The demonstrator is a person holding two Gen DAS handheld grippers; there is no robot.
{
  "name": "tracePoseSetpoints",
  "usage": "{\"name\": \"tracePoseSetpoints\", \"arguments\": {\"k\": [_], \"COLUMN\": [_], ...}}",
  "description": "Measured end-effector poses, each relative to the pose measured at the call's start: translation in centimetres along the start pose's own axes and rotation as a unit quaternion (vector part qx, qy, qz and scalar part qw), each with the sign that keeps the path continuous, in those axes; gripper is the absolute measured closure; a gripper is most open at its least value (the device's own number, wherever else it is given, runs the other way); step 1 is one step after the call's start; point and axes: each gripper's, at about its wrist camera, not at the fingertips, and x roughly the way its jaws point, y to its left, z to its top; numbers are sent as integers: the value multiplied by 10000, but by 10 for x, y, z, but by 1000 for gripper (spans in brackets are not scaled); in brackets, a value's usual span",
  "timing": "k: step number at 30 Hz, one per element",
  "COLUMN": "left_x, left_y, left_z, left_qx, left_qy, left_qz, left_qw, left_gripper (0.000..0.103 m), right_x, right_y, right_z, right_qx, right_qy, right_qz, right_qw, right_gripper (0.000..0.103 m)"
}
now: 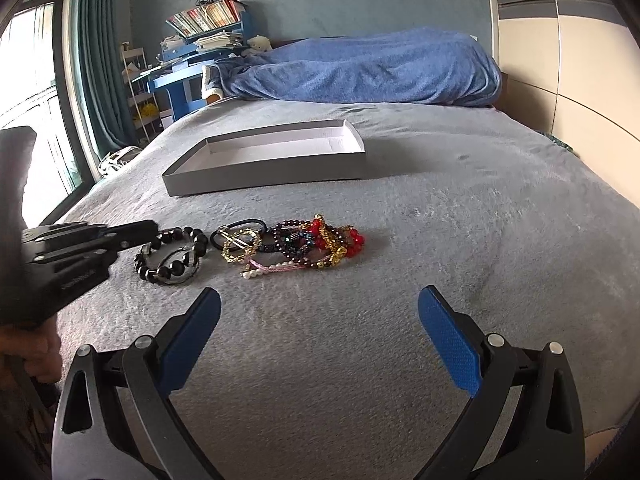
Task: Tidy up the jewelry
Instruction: 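Lower the left tool and grasp the silver hoop earring by the black beads, then grasp the red-bead gold pendant tangle with the right tool and lift it while the left holds the hoop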
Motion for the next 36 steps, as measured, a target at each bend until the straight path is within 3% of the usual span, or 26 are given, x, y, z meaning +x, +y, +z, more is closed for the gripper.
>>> {"name": "tracePoseSetpoints", "arguments": {"k": [15,20,24,30,36], "left_x": [-20,-8,-3,4,14], "left_y": [14,14,11,2,3], "left_z": [0,-11,-22,-28,-35], "left_qx": [-122,-106,-133,1,-82], "left_qy": [-158,223,478,629,875], "left_qz": [15,40,-39,-9,12], "left_qw": [9998,9997,9988,9980,9961], "left_gripper": [102,102,85,85,85], "right_x": [36,53,61,62,79], "right_y": [-19,-23,-24,-22,-12], "right_z": [16,24,28,34,51], "right_qx": [170,224,216,188,-32], "right_qy": [403,539,577,491,483], "right_qz": [104,172,186,264,387], "right_qw": [9990,9981,9979,9983,9981], "right_gripper": [6,6,6,6,27]}}
